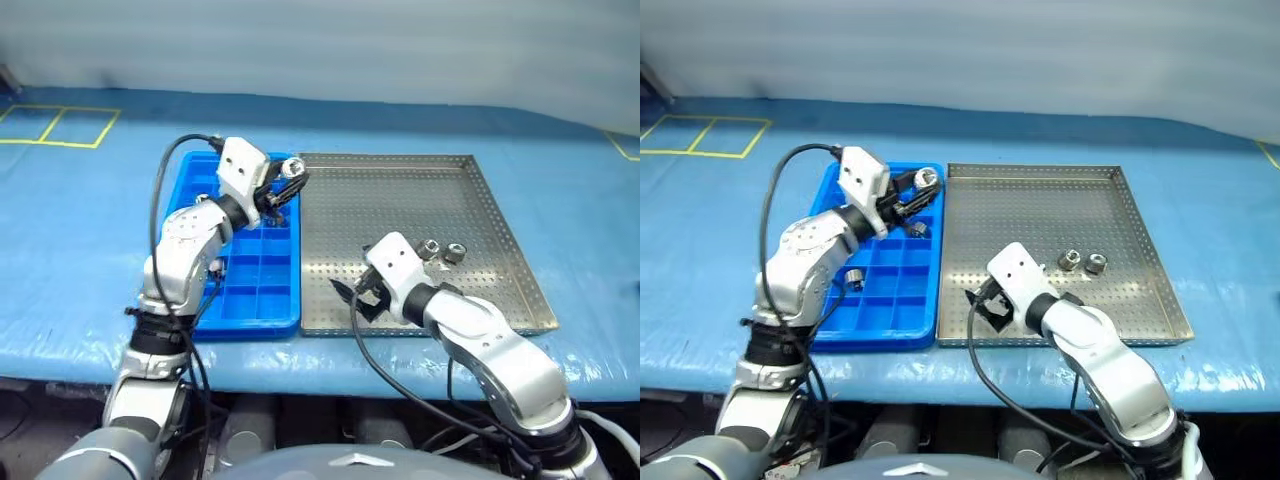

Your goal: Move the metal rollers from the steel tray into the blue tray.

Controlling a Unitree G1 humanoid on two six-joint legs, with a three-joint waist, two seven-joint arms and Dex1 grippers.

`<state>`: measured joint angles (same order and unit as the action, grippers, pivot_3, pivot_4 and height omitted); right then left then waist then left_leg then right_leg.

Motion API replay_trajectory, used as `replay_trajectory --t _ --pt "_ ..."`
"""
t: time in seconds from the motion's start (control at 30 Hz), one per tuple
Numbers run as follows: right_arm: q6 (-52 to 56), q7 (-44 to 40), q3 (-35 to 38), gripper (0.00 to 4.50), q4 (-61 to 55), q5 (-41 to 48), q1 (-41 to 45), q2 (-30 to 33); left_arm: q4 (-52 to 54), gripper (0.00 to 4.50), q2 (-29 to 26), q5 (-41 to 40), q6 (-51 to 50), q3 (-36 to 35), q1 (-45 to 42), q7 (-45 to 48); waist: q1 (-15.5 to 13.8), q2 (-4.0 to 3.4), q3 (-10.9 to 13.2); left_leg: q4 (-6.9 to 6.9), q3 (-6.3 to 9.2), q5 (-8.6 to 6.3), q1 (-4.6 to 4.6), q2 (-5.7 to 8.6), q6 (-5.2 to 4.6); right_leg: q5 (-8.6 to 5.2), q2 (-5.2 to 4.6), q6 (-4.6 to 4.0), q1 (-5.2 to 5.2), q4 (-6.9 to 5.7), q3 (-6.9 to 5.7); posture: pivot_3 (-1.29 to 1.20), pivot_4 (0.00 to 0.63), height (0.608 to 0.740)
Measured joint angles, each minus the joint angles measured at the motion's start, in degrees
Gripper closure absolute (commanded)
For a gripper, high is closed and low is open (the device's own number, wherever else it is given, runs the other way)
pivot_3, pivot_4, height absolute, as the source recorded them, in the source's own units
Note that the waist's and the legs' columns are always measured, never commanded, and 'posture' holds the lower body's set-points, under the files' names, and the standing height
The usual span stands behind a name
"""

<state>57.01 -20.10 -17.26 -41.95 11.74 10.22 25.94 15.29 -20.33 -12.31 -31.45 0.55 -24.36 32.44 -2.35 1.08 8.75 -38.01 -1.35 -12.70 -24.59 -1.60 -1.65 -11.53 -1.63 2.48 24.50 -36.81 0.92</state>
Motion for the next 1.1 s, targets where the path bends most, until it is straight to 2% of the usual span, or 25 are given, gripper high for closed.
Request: replay_trajectory --t 0.13,0.47,0.7,0.87,1.1 --pt "-3.0 -3.1 -3.3 0.0 4.6 0.0 4.2 -0.1 11.4 2.82 -5.4 0.0 -6.6 -3.3 10.4 -2.2 -0.9 0.03 0.0 0.04 0.07 0.01 0.02 -0.1 0.01 -0.04 0.02 -0.06 0.0 -0.02 -0.09 0.34 0.15 0.74" --pt "-9.2 -9.2 -9.3 0.0 12.7 -0.5 10.3 -1.6 25.0 2.82 -10.5 0.2 -16.3 -9.5 27.3 -6.4 -5.8 0.04 0.0 0.07 0.11 0.01 -0.02 -0.14 0.05 -0.1 -0.07 -0.14 0.05 -0.01 -0.22 0.45 0.15 0.74" --pt "-11.4 -11.3 -11.0 0.0 14.9 -1.3 11.7 -2.8 25.7 2.82 -10.9 1.0 -17.2 -9.4 32.0 -8.9 -9.2 0.02 0.0 0.14 0.1 -0.02 -0.09 -0.19 0.11 -0.13 -0.12 -0.2 0.16 0.02 -0.33 0.45 0.15 0.74" --pt "-11.5 -11.3 -11.0 0.0 14.9 -2.1 11.6 -3.0 25.3 2.82 -10.2 0.5 -17.2 -9.1 32.2 -9.5 -11.4 0.01 0.0 0.18 0.11 -0.08 -0.09 -0.22 0.21 -0.19 -0.13 -0.28 0.21 0.04 -0.44 0.45 0.15 0.74" --pt "-10.5 -10.2 -10.6 0.0 13.3 -2.2 9.5 -3.1 23.3 0.46 -10.3 -1.5 -17.2 -8.1 30.8 -7.7 -13.9 0.01 0.0 0.22 -0.05 -0.17 -0.14 -0.33 0.36 -0.27 -0.09 -0.38 0.49 0.06 -0.59 0.45 0.15 0.74"
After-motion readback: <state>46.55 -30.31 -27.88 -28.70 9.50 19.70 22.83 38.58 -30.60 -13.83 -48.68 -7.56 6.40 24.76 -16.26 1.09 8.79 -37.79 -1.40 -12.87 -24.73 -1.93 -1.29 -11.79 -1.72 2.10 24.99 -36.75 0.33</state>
